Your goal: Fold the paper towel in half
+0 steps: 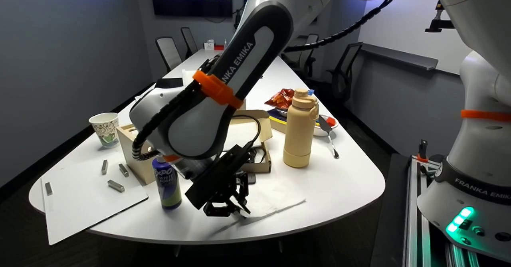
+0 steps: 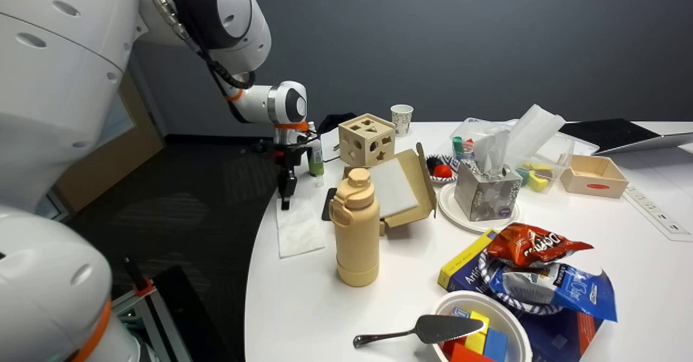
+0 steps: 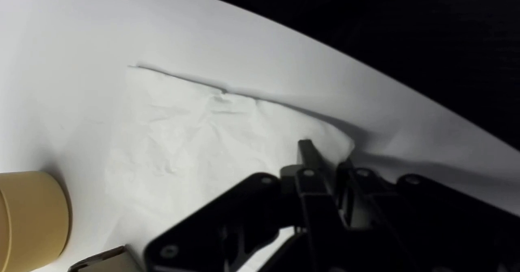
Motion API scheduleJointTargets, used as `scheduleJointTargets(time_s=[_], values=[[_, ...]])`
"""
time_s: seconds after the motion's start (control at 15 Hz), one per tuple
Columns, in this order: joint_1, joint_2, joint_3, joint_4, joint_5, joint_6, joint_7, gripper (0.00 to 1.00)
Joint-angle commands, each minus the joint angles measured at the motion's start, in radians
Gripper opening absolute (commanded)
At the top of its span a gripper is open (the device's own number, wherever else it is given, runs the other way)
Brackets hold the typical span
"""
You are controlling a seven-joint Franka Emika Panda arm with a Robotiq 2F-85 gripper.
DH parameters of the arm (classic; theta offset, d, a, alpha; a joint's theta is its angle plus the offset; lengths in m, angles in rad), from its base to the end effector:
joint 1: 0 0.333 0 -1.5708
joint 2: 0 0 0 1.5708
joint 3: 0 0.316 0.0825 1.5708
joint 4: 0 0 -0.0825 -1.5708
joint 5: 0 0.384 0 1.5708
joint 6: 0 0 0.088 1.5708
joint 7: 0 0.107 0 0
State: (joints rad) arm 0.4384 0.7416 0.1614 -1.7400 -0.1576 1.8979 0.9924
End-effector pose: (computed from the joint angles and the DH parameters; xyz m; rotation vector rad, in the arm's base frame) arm 0.4958 0.3227 0.1241 2.6435 -0.4099 -0.5353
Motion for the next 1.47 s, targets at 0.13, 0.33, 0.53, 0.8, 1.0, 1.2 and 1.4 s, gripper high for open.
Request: scheduleJointTargets(time_s=[0.13, 0.33, 0.53, 0.8, 1.0, 1.2, 1.4], values=[[0.013, -0.004, -0.015, 0.004, 0.02, 0.003, -0.009, 0.0], [0.014, -0.043, -0.02, -0.04, 0.02, 0.045, 0.018, 0.0], [0.012, -0.096, -0.023, -0.105, 0.024, 0.151, 0.056, 0.0], [0.017, -0.14, -0.026, -0.18, 0.018, 0.317, 0.1, 0.0], [0.034, -0.167, -0.041, -0.229, 0.002, 0.428, 0.153, 0.0], [0.058, -0.2, -0.061, -0.27, -0.014, 0.492, 0.206, 0.0], [0.082, -0.246, -0.082, -0.314, -0.036, 0.526, 0.264, 0.0]])
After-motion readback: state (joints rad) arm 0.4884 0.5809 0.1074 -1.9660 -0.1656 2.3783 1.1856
